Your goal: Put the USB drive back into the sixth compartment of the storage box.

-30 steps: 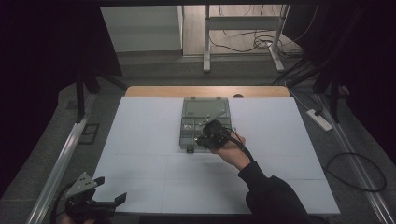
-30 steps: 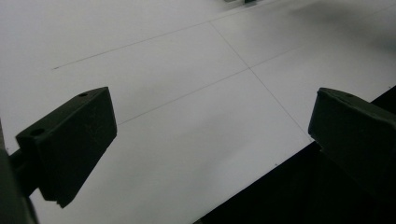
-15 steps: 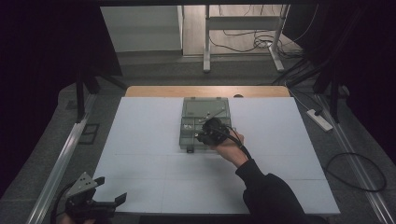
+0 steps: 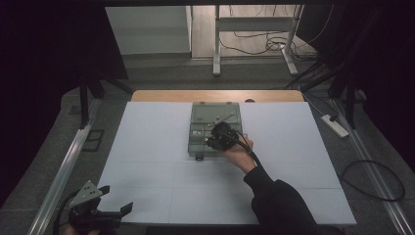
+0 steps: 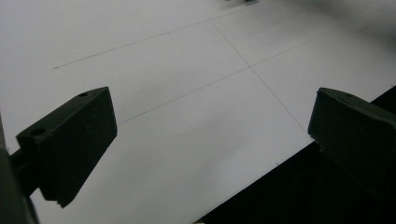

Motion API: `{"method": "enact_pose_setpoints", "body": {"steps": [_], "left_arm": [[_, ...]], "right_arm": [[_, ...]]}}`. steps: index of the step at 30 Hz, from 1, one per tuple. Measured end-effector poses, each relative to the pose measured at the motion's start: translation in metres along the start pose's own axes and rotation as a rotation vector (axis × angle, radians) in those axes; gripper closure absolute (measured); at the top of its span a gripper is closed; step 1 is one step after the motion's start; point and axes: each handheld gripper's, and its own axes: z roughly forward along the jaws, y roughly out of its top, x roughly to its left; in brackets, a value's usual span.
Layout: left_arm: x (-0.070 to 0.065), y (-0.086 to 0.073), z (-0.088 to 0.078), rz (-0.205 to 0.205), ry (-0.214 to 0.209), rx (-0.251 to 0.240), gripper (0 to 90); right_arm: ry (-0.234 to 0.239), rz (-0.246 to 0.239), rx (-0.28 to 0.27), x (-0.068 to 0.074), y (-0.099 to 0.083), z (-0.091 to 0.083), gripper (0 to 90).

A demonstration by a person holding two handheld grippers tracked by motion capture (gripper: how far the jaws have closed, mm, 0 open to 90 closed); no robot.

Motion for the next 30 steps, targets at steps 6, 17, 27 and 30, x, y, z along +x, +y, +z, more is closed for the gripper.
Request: {"method": "enact_pose_setpoints", "body": {"steps": [6, 17, 27, 30], "left_arm": [[0.000, 0.000, 0.000, 0.001, 0.001, -0.001, 1.2], [-0.001, 0.000, 0.000, 0.001, 0.003, -0.002, 1.2], [-0.001, 0.000, 0.000, 0.004, 0.004, -0.002, 1.2], [-0.001, 0.000, 0.000, 0.005, 0.004, -0.002, 1.2]], "right_arm": [[-0.002, -0.007, 0.002, 0.002, 0.000, 0.002, 74.6], [-0.009, -0.013, 0.022, 0.005, -0.002, -0.004, 52.7], [0.020, 0.012, 0.037, 0.006, -0.003, -0.010, 37.2], [0.029, 0.033, 0.042, 0.006, -0.003, -0.011, 34.8]]}}
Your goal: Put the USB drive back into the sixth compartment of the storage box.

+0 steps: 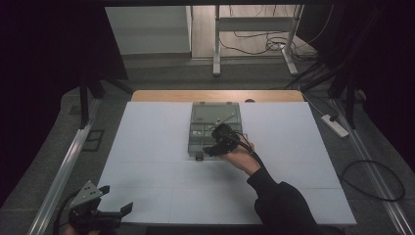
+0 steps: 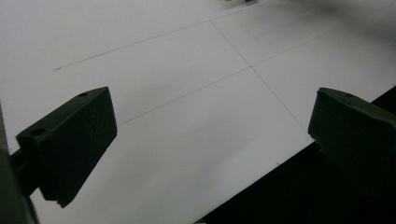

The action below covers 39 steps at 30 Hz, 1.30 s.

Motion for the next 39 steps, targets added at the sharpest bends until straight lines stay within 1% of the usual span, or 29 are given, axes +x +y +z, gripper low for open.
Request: {"method": "enact_pose_setpoints", "body": {"steps": [3, 6, 10, 11, 12, 14, 21, 23, 28, 33, 39], "left_arm": [[0.000, 0.000, 0.000, 0.000, 0.000, 0.000, 1.2], [0.000, 0.000, 0.000, 0.000, 0.000, 0.000, 1.2], [0.000, 0.000, 0.000, 0.000, 0.001, 0.001, 1.2], [0.000, 0.000, 0.000, 0.000, 0.001, 0.001, 1.2], [0.000, 0.000, 0.000, -0.001, 0.001, 0.001, 1.2], [0.000, 0.000, 0.000, -0.001, 0.001, 0.002, 1.2], [0.000, 0.000, 0.000, -0.002, 0.002, 0.003, 1.2], [0.000, 0.000, 0.000, -0.001, 0.003, 0.003, 1.2], [0.000, 0.000, 0.000, -0.001, 0.001, 0.002, 1.2], [0.000, 0.000, 0.000, -0.001, 0.001, 0.002, 1.2], [0.000, 0.000, 0.000, -0.001, 0.001, 0.002, 1.2]], "right_arm": [[0.003, -0.001, 0.003, 0.001, 0.000, 0.000, 32.7], [0.005, -0.006, 0.005, 0.004, 0.000, -0.003, 26.4], [0.011, -0.020, 0.011, 0.006, -0.001, -0.007, 21.7], [0.011, -0.020, 0.011, 0.006, -0.001, -0.007, 21.7], [0.013, -0.024, 0.012, 0.008, -0.002, -0.010, 19.4], [0.011, -0.035, 0.014, 0.009, -0.003, -0.012, 18.2], [0.020, -0.038, 0.029, 0.010, -0.005, -0.016, 12.5], [0.019, -0.047, 0.038, 0.012, -0.007, -0.018, 9.5], [0.023, -0.059, 0.040, 0.014, -0.011, -0.022, 7.7], [0.029, -0.043, 0.027, 0.015, -0.016, -0.028, 5.5], [0.035, -0.037, 0.017, 0.015, -0.023, -0.033, 2.2]]}}
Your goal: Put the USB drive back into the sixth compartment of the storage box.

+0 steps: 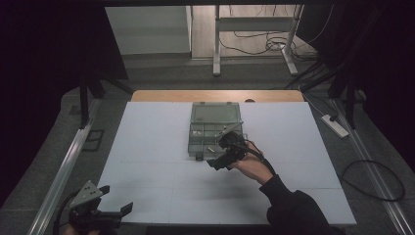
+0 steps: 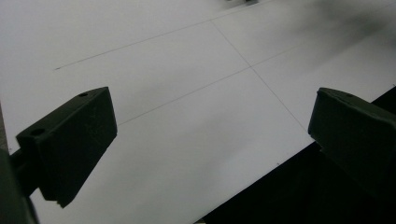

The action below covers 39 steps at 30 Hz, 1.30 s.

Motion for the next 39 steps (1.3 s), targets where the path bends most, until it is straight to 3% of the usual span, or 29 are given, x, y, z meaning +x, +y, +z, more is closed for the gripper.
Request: {"method": "enact_pose_setpoints", "body": {"steps": [10, 39], "left_arm": [[0.000, 0.000, 0.000, 0.000, -0.001, -0.001, 1.1], [0.000, 0.000, 0.000, 0.004, -0.003, -0.005, 1.1]], "right_arm": [[0.012, -0.002, -0.011, 0.003, -0.008, -0.006, 0.6], [-0.024, 0.007, -0.056, 0.003, -0.033, -0.037, 0.4]]}}
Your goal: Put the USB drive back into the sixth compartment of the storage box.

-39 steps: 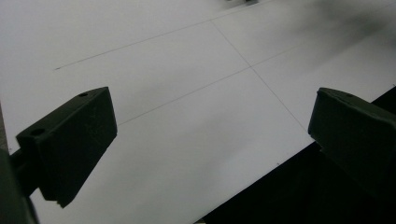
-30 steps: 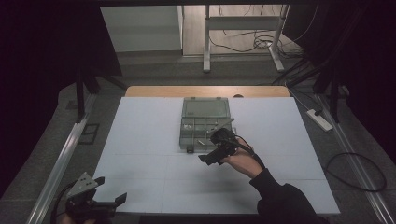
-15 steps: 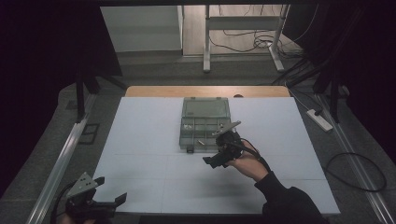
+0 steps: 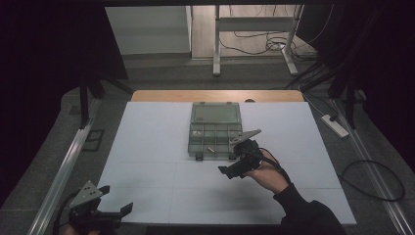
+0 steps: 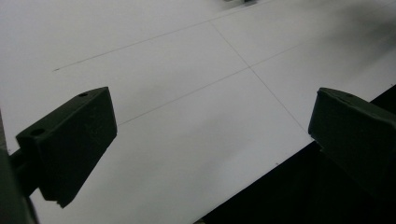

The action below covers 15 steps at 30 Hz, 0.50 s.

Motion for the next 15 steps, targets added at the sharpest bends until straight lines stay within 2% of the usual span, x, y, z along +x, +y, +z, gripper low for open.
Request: {"method": "enact_pose_setpoints", "body": {"steps": [15], "left_arm": [[0.000, 0.000, 0.000, 0.003, -0.006, -0.004, 1.1]], "right_arm": [[-0.020, 0.025, -0.007, -0.003, -0.016, -0.015, 0.0]]}}
